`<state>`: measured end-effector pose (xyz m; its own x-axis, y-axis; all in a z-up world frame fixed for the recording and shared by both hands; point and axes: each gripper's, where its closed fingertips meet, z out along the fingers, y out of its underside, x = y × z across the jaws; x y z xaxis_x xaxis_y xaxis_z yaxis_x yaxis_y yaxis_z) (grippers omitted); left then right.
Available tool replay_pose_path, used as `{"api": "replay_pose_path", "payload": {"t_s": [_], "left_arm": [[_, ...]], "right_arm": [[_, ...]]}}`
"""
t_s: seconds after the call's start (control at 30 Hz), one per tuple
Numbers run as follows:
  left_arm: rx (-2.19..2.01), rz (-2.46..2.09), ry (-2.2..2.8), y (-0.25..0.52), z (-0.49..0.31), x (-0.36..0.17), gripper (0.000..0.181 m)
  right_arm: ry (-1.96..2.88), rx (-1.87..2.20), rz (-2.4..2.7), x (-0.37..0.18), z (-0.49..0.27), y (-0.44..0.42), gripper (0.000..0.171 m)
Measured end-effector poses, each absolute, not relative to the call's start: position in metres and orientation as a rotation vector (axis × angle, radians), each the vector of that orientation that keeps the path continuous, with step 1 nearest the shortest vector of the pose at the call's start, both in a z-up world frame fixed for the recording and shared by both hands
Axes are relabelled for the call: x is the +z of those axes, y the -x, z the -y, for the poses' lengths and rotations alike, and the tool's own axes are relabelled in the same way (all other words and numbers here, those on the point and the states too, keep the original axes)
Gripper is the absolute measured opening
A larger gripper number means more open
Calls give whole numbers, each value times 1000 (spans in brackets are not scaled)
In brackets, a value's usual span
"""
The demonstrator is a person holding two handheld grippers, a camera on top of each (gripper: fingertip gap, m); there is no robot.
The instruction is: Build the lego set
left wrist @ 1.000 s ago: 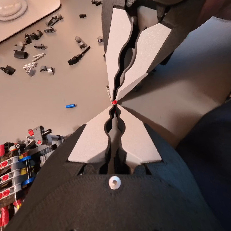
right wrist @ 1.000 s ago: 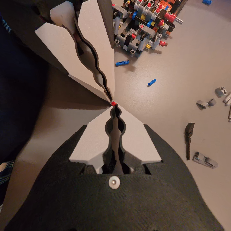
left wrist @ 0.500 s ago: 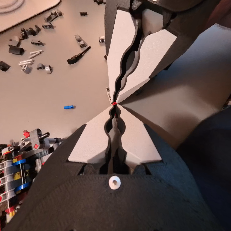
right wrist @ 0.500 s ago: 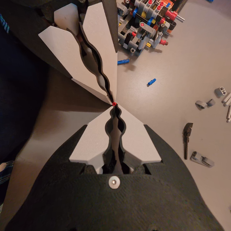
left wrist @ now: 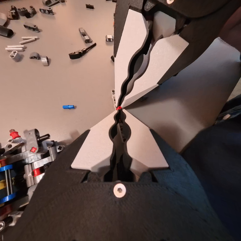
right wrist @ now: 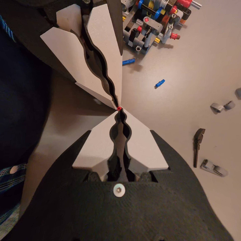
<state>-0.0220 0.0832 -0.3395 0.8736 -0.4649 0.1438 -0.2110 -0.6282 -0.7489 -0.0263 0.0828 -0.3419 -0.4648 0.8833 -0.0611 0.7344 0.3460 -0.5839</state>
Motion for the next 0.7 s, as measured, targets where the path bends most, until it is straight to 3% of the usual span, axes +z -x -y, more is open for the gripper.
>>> {"api": "replay_pose_path", "payload": {"t_s": [0.03, 0.7], "left_arm": [[-429, -478, 2260, 22, -83, -339, 0], [-617, -292, 2287, 24, -85, -339, 0]], "right_arm": [[1463, 812, 2353, -342, -83, 26, 0], [1614, 726, 2551, -342, -84, 28, 0]]}}
